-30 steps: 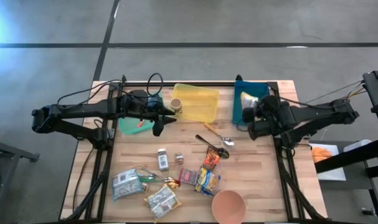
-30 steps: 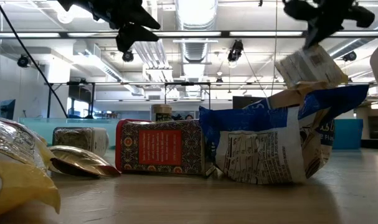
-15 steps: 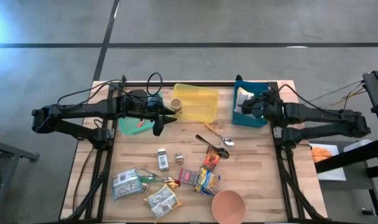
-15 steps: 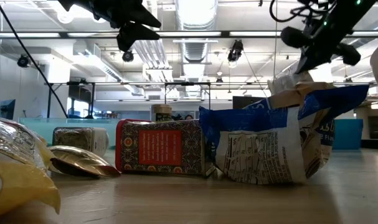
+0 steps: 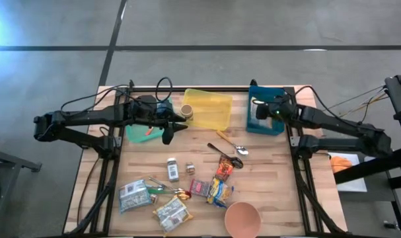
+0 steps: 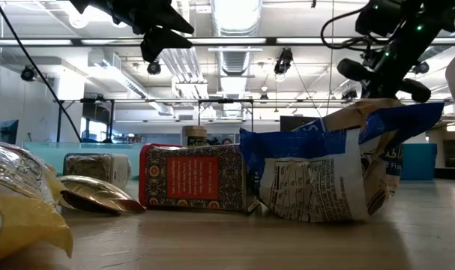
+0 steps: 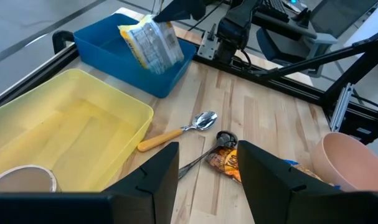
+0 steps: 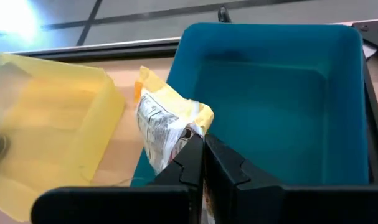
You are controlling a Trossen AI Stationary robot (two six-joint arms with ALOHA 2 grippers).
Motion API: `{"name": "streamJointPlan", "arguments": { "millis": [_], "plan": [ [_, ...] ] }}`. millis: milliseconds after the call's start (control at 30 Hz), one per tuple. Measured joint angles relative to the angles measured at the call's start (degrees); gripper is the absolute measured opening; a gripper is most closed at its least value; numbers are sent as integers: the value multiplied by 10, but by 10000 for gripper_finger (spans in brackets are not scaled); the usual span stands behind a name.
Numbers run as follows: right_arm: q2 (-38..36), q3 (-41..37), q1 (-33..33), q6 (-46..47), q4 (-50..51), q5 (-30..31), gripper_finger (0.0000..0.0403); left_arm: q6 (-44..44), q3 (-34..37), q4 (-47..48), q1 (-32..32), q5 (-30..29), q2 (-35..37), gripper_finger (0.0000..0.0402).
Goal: Pick & Place Food Item
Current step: Put the right yellow noodle pack into the blue bin
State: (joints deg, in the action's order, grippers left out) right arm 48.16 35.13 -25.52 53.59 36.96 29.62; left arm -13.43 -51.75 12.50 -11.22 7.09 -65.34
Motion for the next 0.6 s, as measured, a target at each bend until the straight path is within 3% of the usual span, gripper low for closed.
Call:
{"name": "streamJointPlan", "arguments": {
  "millis": [367, 600],
  "plan": [
    [7, -33, -54, -13, -6, -27, 8, 0, 0, 0, 0, 0, 0, 168],
    [19, -70, -56, 2, -23, -28, 8, 0, 0, 1, 0, 0, 0, 168]
  ]
}}
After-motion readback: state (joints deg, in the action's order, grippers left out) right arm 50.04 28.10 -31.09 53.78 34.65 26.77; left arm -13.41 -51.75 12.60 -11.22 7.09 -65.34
